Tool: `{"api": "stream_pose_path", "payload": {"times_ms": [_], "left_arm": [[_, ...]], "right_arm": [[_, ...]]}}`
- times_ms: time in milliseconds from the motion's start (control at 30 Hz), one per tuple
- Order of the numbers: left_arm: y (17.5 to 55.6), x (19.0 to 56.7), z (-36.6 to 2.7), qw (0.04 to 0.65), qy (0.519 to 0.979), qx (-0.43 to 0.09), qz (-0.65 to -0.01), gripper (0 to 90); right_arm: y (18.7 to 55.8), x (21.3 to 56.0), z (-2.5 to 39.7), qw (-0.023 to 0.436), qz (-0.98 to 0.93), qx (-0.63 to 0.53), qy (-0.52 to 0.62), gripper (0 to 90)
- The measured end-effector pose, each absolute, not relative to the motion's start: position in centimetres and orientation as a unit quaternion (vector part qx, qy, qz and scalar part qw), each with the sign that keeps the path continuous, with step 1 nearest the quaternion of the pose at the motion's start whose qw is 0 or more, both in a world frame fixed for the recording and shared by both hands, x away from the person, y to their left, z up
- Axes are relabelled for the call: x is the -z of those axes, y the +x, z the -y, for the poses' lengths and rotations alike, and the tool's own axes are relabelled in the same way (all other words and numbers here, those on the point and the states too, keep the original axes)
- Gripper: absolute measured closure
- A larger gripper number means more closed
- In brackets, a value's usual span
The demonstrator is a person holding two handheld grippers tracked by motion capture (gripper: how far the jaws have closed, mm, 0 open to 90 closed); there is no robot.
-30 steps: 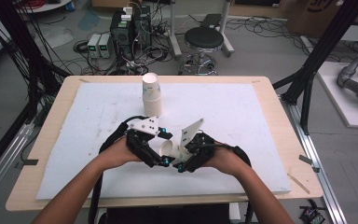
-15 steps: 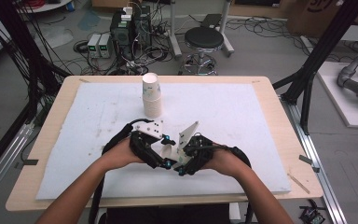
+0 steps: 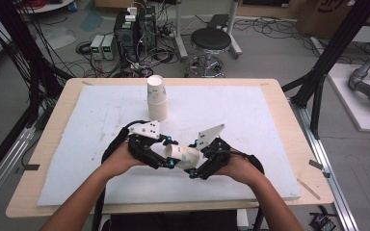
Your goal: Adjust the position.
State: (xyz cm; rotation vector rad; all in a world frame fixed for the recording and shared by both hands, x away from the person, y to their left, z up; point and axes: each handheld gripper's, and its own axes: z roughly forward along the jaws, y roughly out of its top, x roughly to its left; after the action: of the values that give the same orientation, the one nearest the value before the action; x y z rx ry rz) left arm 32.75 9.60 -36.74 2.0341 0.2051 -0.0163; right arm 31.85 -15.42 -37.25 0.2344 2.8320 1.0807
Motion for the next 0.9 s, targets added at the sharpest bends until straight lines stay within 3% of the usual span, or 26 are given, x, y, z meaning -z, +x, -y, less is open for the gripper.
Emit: {"api": "stream_pose_path", "payload": {"times_ms": [400,900], "left_arm": [[32.1,37.7,-11.6,0.59,0.801,0.0,-0.102,37.3],[31.3,38.9,-11.9,0.632,0.77,-0.016,-0.092,37.3]], "right_arm": [[31.3,36.8,18.7,0.071,-0.88,-0.456,0.114,18.0],[30.5,39.5,20.8,0.063,-0.823,-0.545,0.148,18.8]]}}
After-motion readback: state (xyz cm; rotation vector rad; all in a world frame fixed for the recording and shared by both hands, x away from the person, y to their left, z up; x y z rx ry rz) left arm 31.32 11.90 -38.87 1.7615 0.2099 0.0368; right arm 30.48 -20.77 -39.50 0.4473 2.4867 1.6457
